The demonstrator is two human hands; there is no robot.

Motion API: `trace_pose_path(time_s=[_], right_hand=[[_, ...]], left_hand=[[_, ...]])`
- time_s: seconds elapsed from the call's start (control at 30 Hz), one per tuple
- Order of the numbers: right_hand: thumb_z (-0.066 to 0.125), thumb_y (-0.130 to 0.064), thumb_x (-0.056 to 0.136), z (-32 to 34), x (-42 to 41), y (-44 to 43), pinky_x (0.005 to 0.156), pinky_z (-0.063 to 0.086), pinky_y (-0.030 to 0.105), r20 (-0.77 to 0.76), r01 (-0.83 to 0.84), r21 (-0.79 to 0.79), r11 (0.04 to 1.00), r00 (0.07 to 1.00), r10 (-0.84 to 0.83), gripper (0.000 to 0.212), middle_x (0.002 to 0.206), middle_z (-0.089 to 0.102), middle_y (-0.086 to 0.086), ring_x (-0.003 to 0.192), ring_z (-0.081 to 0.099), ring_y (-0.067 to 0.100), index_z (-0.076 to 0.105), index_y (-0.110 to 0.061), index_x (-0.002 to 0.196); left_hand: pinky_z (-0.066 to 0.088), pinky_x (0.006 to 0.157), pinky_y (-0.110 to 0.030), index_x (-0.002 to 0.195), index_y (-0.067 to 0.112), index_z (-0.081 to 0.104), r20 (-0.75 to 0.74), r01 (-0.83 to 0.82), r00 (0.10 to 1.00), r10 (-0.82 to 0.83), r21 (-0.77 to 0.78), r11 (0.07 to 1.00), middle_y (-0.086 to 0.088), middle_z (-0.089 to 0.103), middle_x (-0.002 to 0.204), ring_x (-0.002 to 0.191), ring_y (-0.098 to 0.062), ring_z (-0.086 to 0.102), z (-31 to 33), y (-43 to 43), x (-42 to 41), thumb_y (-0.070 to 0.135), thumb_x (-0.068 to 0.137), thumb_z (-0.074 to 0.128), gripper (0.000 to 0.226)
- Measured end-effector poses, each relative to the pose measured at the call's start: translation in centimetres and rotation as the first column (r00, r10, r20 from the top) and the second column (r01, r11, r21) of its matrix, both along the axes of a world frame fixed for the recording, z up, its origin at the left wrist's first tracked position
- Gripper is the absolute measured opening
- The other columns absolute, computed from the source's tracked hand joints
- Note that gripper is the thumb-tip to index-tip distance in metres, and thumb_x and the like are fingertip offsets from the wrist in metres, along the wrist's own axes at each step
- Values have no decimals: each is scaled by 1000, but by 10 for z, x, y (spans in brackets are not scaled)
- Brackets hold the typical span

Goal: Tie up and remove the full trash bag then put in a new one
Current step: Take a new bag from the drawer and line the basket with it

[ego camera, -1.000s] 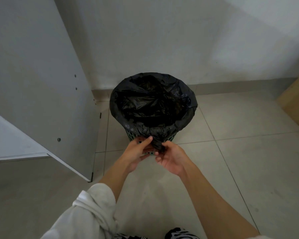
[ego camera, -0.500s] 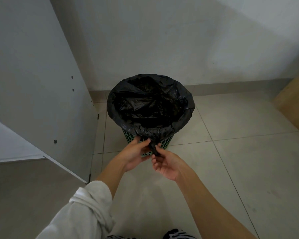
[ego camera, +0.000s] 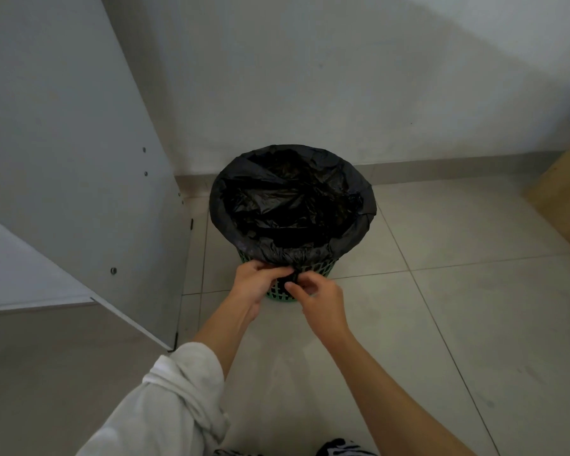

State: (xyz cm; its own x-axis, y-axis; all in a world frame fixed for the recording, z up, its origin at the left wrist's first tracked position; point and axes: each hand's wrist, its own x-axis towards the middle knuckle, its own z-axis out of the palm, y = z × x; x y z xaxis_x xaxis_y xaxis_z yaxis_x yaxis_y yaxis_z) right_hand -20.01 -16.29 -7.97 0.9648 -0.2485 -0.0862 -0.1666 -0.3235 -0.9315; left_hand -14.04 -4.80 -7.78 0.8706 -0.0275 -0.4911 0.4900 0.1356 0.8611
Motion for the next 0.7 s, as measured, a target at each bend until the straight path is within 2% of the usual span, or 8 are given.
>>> trace_pose_path(time_s=[0.03, 0.1, 0.17, 0.23, 0.4, 0.53, 0.63, 0.7], right_hand=[[70, -14, 83, 0, 1, 1, 57, 47, 33, -16, 19, 83, 996, 1000, -18, 8, 66, 60, 2, 59, 52, 14, 66, -8, 80], [65, -9, 86, 4, 1, -1, 49, 43, 27, -97, 66, 321, 945, 995, -37, 6, 70, 61, 6, 58, 53, 16, 65, -3, 85], [60, -8, 90, 9, 0, -2, 46, 40, 21, -200, 120, 552, 825, 980, -9, 7, 76, 64, 6, 57, 57, 15, 65, -3, 91], [57, -7, 91, 11, 0, -3, 42, 37, 20, -279, 195, 666, 720, 960, -3, 9, 72, 62, 6, 51, 55, 12, 63, -4, 85], [55, 1, 90, 16, 8, 0, 36, 33, 21, -387, 335, 577, 745, 915, -112, 10, 65, 54, 10, 42, 48, 14, 48, -7, 89], [46, 4, 92, 16, 1, 3, 42, 38, 22, -251, 242, 499, 832, 959, -129, 14, 76, 57, 10, 53, 53, 16, 52, -8, 89], [60, 1, 86, 10, -11, 8, 50, 45, 19, -170, 183, 419, 890, 978, -121, 21, 87, 60, 5, 69, 56, 12, 53, -8, 104], [71, -6, 79, 4, -16, 10, 58, 47, 21, -134, 163, 330, 930, 983, -125, 29, 84, 62, 0, 71, 57, 9, 55, -12, 103]], left_hand=[[51, 92, -36, 83, 4, 69, 9, 1, 1000, -1, 6, 1000, -14, 71, 94, 96, -27, 66, 2, 0, -1, -4, 65, 78, 22], [52, 87, -33, 81, 5, 68, 22, -2, 1000, 1, 14, 1000, -12, 71, 90, 93, -25, 66, 3, 2, -2, -5, 65, 78, 21], [51, 80, -28, 84, 4, 67, 24, -7, 1000, 7, -6, 1000, -10, 70, 87, 89, -22, 66, 4, 2, -4, -5, 66, 77, 22], [49, 74, -23, 87, 3, 66, 12, 2, 1000, -1, -39, 999, -8, 69, 86, 86, -20, 64, 6, 2, -7, -4, 70, 75, 21], [43, 72, -23, 79, 10, 67, -27, 77, 996, -80, -102, 992, -2, 70, 84, 79, -11, 63, 12, 11, -12, 15, 77, 74, 9], [42, 69, -23, 69, 10, 67, 13, 75, 997, -74, -33, 997, -4, 68, 77, 75, -13, 61, 9, 12, -11, 18, 75, 76, 14], [41, 69, -26, 70, 4, 65, 35, 63, 997, -63, -2, 998, -9, 63, 76, 75, -17, 57, 9, 7, -11, 20, 73, 78, 21], [41, 70, -28, 79, 0, 66, 41, 69, 997, -69, -3, 998, -13, 61, 81, 78, -19, 54, 11, 5, -13, 20, 74, 78, 24]])
